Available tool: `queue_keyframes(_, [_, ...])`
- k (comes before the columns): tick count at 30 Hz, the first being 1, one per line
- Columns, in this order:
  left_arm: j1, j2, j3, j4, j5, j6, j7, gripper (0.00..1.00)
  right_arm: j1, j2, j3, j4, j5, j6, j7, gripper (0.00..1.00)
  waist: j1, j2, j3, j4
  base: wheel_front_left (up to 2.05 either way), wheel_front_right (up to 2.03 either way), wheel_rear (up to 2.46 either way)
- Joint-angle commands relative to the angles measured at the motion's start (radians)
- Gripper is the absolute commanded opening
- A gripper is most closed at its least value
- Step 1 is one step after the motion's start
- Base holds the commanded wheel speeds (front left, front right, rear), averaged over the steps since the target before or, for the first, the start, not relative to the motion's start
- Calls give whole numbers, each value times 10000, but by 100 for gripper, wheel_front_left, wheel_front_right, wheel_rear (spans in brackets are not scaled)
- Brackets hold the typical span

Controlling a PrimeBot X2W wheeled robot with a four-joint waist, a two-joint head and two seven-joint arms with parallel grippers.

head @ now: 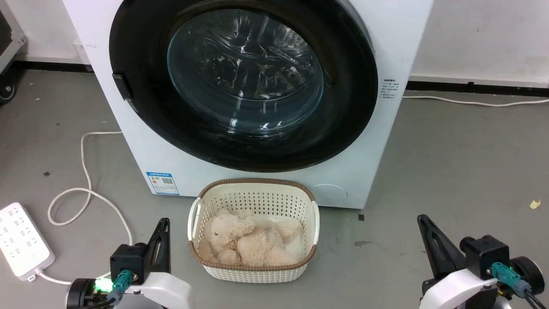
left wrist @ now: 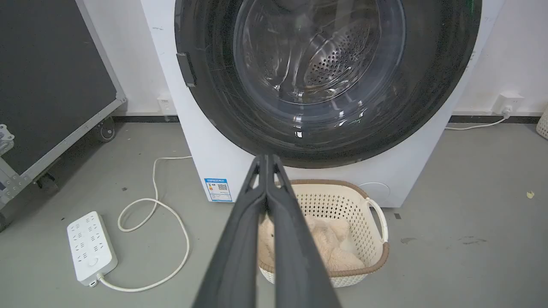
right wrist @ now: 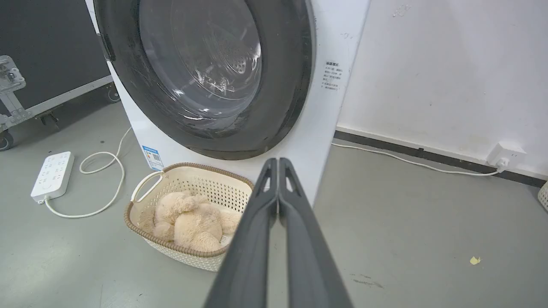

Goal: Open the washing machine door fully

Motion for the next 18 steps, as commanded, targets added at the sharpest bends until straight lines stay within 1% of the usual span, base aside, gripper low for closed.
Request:
queue_keyframes(1, [-153,8,-3,-35,87,28,3,0,-116,47,-5,24,-74,-11,12,0,0,0,0,0,0,0,0])
queue_keyframes(18, [-153,8,-3,-35,87,28,3,0,-116,47,-5,24,-74,-11,12,0,0,0,0,0,0,0,0])
